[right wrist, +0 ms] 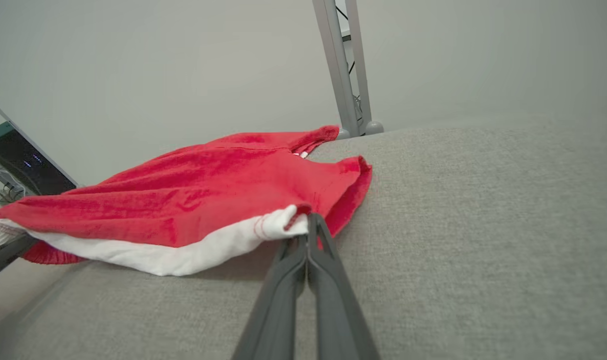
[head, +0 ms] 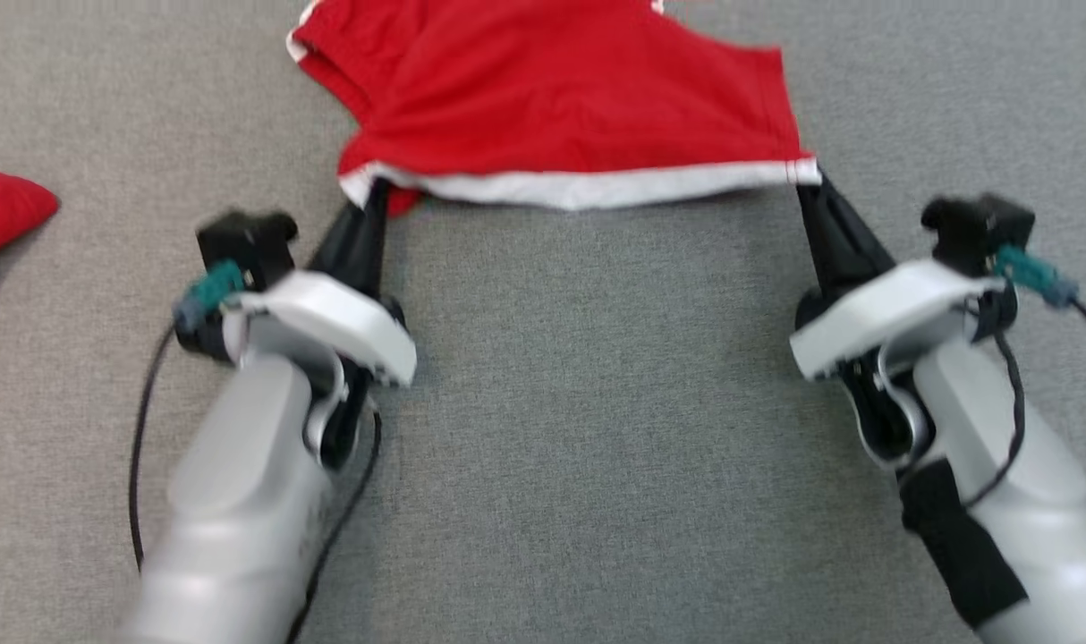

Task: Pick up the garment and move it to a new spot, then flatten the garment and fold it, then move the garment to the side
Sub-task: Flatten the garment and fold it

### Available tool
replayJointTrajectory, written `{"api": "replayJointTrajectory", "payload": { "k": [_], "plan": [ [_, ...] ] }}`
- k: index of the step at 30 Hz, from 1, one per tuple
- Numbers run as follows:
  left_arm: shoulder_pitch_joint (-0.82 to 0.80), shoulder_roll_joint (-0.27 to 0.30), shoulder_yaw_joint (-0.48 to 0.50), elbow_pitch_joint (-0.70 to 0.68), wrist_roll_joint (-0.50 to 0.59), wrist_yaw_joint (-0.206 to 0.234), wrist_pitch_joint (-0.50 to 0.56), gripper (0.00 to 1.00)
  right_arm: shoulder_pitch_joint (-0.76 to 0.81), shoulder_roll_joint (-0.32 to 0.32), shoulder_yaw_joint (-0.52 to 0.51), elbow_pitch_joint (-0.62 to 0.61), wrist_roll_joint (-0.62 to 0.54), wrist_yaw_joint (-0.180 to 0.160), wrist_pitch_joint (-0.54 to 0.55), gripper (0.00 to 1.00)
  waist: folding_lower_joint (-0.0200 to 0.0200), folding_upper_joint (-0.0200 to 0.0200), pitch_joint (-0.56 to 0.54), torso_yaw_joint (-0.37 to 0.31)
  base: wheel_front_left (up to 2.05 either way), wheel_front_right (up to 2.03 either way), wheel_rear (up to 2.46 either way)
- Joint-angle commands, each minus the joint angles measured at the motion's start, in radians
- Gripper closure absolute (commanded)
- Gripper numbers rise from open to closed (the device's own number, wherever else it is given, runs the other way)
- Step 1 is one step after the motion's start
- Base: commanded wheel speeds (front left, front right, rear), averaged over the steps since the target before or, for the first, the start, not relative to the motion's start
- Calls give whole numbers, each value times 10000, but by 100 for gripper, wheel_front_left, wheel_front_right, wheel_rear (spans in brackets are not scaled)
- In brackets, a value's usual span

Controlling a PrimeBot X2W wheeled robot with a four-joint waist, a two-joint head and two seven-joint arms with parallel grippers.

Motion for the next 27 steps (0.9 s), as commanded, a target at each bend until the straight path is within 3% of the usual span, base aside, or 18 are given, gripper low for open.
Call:
{"api": "replayJointTrajectory", "payload": {
  "k": [1, 11, 17, 27],
  "plan": [
    [852, 46, 82, -572, 212, -58, -15, 100, 934, -182, -251, -616, -154, 2, -41, 100, 0, 0, -480, -12, 0, 0, 0],
    [4465, 376, -207, -3104, 1228, 118, -16, 100, 5013, -187, -1450, -3230, -778, 2, -42, 100, 0, 0, -1727, 119, 0, 0, 0],
    [6401, 912, -83, -5132, 1109, 747, 684, 100, 7381, 16, -2105, -4888, -1319, 2, 226, 100, 0, 0, -2481, 59, 0, 0, 0],
    [8895, 1495, 127, -8785, 794, 1855, 2622, 100, 9982, 468, -3121, -7751, -2292, 2, 2013, 100, 0, 0, -3217, 54, 0, 0, 0]
  ]
}}
